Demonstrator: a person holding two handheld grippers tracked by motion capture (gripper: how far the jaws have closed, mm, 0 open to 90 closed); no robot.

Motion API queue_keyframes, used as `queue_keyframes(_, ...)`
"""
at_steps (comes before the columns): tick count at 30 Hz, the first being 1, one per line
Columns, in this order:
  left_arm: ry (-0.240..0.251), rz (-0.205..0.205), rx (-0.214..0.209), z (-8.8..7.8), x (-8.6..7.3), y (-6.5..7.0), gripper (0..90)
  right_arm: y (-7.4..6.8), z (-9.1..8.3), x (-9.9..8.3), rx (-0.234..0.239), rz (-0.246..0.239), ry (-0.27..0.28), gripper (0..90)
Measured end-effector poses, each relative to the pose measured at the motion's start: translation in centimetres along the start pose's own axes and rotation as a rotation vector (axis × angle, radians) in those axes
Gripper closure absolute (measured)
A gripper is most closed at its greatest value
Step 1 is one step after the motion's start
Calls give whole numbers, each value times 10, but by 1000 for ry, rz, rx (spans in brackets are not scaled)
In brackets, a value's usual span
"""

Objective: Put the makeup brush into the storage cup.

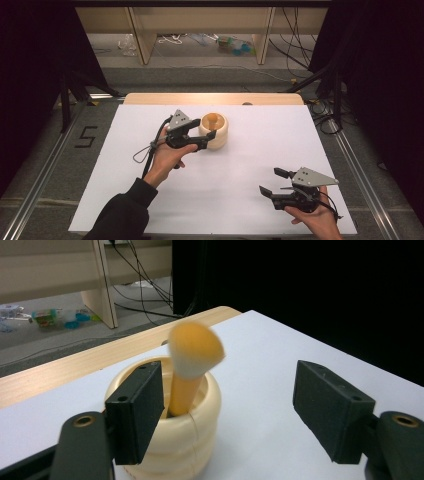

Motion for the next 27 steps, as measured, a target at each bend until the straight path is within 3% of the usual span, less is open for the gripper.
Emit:
queue_keyframes(1,-16,13,0,-3,-3,1,285,0,0,0,0,-2,-3,222)
queue_keyframes(7,2,12,-10,-15,-11,1,275,1,-1,-1,-3,0,-8,222)
queue_keyframes(16,0,54,-9,-29,-19,0,263,0,2,1,10,-5,5,221)
queue_keyframes(18,0,48,-12,-34,-20,-1,260,1,1,1,10,-7,-10,221)
queue_keyframes(20,-3,61,-8,-40,-23,-3,254,1,2,1,8,-13,-12,220)
queue_keyframes(21,-2,68,-2,-44,-25,-4,253,0,4,2,11,-12,16,221)
queue_keyframes(27,-9,73,2,-60,-36,-12,243,0,3,1,12,-13,-12,220)
Point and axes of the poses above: each handheld gripper's, and its own axes: z roughly forward along the jaws, x roughly out of its top, y roughly to its right, the point moved 8 cm from there along z, roughly forward along the jaws, and after that the axes turned 13 degrees about -z, right-handed, at the moved point
